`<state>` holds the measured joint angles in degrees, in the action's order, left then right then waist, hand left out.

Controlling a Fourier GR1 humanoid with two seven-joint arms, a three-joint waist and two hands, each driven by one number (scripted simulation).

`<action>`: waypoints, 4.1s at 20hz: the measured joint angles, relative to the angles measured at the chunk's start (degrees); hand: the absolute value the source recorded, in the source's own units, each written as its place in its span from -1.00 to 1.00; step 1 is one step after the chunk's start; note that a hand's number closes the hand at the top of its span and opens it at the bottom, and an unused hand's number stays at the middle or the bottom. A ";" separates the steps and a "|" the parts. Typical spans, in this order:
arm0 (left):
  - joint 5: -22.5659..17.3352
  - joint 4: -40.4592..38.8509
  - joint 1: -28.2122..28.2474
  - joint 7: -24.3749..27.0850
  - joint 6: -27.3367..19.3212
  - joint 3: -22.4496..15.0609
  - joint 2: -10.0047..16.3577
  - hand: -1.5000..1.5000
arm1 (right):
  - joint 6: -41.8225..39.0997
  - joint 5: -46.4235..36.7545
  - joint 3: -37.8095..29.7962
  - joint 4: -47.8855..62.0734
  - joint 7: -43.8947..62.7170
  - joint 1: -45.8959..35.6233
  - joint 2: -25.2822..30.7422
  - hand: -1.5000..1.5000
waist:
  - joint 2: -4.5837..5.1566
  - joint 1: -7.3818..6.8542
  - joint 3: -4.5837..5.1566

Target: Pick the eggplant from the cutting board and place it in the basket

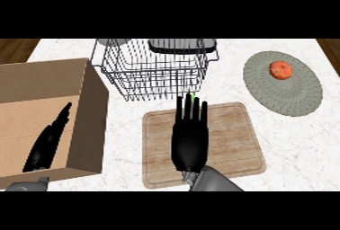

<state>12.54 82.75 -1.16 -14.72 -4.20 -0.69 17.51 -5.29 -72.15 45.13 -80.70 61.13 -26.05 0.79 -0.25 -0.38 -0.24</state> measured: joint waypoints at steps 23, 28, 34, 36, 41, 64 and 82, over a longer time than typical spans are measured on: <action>2.72 0.36 0.58 0.27 3.67 3.14 -1.97 0.00 | 6.63 3.04 -9.65 13.26 -6.04 -2.35 -0.81 1.00 | -0.32 -0.08 0.20; 3.86 -0.97 -0.26 0.87 3.25 3.37 -3.02 0.00 | 8.09 7.82 -9.50 14.54 -7.51 -3.22 -0.76 1.00 | -0.62 -0.09 0.16; 3.72 -0.41 -0.34 0.31 4.70 4.01 -2.61 0.00 | 10.77 12.38 -7.08 16.40 -10.01 -4.18 0.31 1.00 | -1.02 -0.08 0.56; 3.61 -1.31 -0.32 1.62 4.94 4.37 -2.53 0.00 | 11.01 13.06 -5.85 17.53 -10.53 -5.17 0.46 1.00 | -1.09 -0.17 0.60; 4.94 -1.67 -0.68 1.71 4.24 3.99 -3.41 0.00 | 12.78 12.15 -1.43 20.69 -9.18 -8.66 0.69 1.00 | -1.16 -0.41 0.67; 5.53 0.86 0.99 0.24 5.10 5.94 -4.09 0.00 | 5.34 5.91 -12.42 -20.90 -2.98 -1.13 17.72 1.00 | -0.29 1.10 0.18; 6.33 -0.18 0.04 0.89 6.20 6.44 -4.71 0.00 | -16.70 14.31 -27.78 -32.78 -2.98 -23.55 2.88 1.00 | -0.05 0.13 0.17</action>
<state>18.87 82.56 -1.12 -13.83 2.01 5.75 12.80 -21.99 -57.84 17.34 -113.48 58.16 -49.59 3.67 -0.30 -0.26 -0.07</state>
